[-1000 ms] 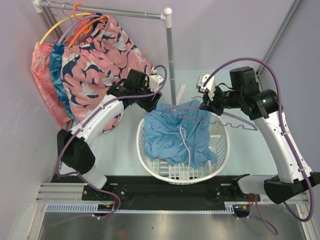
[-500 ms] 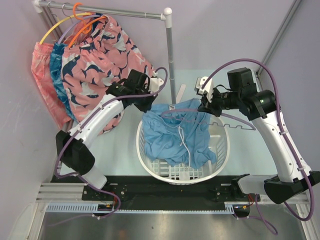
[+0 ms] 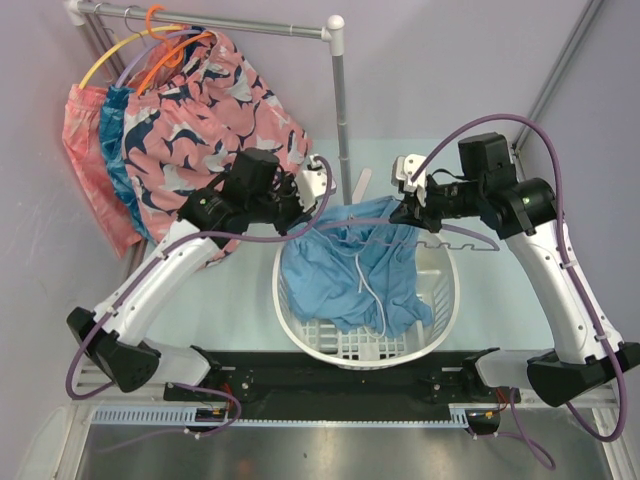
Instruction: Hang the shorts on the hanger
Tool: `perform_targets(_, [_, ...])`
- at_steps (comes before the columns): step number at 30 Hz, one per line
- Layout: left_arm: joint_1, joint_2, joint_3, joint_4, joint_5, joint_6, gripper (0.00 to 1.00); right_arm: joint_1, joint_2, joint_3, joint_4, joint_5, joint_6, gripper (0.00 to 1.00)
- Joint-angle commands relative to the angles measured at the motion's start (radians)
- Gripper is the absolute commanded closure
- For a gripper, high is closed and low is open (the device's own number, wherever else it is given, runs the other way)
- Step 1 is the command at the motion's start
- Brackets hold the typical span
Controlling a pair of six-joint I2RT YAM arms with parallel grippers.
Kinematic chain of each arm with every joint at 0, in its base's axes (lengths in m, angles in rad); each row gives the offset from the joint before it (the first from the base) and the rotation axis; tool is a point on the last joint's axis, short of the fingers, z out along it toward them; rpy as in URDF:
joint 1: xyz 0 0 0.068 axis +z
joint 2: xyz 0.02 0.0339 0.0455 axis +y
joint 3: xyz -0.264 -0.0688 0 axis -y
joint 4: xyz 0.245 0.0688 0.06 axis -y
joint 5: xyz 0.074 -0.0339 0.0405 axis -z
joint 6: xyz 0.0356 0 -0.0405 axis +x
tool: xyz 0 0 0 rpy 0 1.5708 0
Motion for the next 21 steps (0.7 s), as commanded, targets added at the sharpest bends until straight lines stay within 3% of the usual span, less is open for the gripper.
perform_targets(1, [0.002, -0.044, -0.017, 0.070, 0.093, 0.098, 0.99, -0.004, -0.010, 0.048, 0.027, -0.106, -0.044, 1.00])
perform_targets(8, [-0.010, -0.038, 0.034, 0.061, 0.202, 0.077, 1.00, 0.027, -0.001, 0.034, 0.092, -0.129, -0.007, 1.00])
perform_targets(21, [-0.044, -0.052, 0.046, 0.070, 0.308, 0.017, 1.00, 0.116, 0.023, -0.107, 0.360, -0.157, 0.088, 1.00])
